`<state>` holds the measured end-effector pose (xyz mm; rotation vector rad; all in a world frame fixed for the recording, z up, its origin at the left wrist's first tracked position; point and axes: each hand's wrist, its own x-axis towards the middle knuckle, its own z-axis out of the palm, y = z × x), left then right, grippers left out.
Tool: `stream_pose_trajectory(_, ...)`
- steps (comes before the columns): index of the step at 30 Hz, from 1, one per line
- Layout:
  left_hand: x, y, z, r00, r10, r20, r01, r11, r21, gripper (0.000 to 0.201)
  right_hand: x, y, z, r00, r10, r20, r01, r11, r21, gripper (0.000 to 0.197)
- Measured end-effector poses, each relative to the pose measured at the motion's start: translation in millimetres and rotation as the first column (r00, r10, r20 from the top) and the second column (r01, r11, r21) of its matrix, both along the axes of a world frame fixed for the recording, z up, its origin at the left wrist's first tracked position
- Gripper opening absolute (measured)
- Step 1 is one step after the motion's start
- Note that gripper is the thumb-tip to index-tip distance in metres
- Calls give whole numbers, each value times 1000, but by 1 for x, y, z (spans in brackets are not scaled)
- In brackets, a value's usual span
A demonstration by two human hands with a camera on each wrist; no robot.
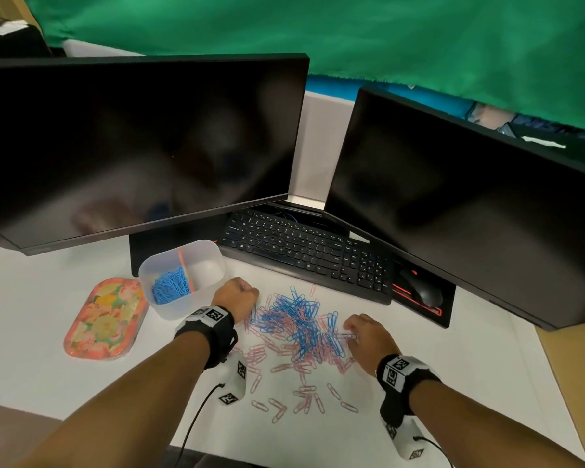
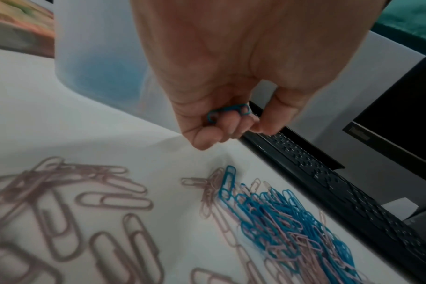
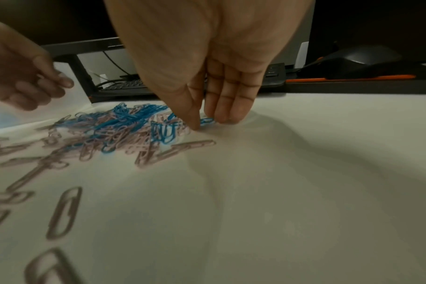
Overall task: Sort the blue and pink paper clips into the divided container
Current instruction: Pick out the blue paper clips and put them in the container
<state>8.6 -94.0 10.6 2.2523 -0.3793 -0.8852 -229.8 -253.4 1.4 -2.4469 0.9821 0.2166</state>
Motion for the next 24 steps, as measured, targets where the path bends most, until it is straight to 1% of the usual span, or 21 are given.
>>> stream_pose_trajectory(3, 2, 0, -1, 995, -69, 76, 62, 995, 83, 2, 1, 2, 0, 1000, 9, -14, -9, 1000, 0, 24)
stream_pose_trajectory(8, 4, 0, -4, 979, -136, 149, 107, 976, 189, 9, 3, 3, -1, 995, -20, -101, 26, 998, 58, 34)
stream_pose_trajectory(11, 2, -1, -6, 957, -234, 172, 178, 941, 286, 16, 1, 3, 0, 989, -2, -151, 18, 995, 102, 37)
stream_pose_trajectory(14, -1, -2, -10, 932, -318, 176, 235, 896, 378, 21, 1, 0, 6, 975, 54, -217, -26, 991, 131, 37)
stream_pose_trajectory(18, -4, -4, -11, 906, -379, 187, 271, 861, 430, 21, 1, -8, 16, 969, 77, -235, -26, 976, 216, 37)
stream_pose_trajectory(20, -4, -3, -12, 894, -402, 197, 282, 847, 450, 23, 2, -13, 20, 980, 56, -191, 9, 946, 324, 37)
stream_pose_trajectory(22, -2, -1, -12, 889, -415, 196, 288, 837, 466, 25, 1, -17, 24, 990, -18, -138, 82, 878, 471, 37)
stream_pose_trajectory(24, -1, 1, -12, 885, -423, 191, 293, 829, 477, 26, 0, -20, 25, 989, -109, -104, 149, 817, 557, 35)
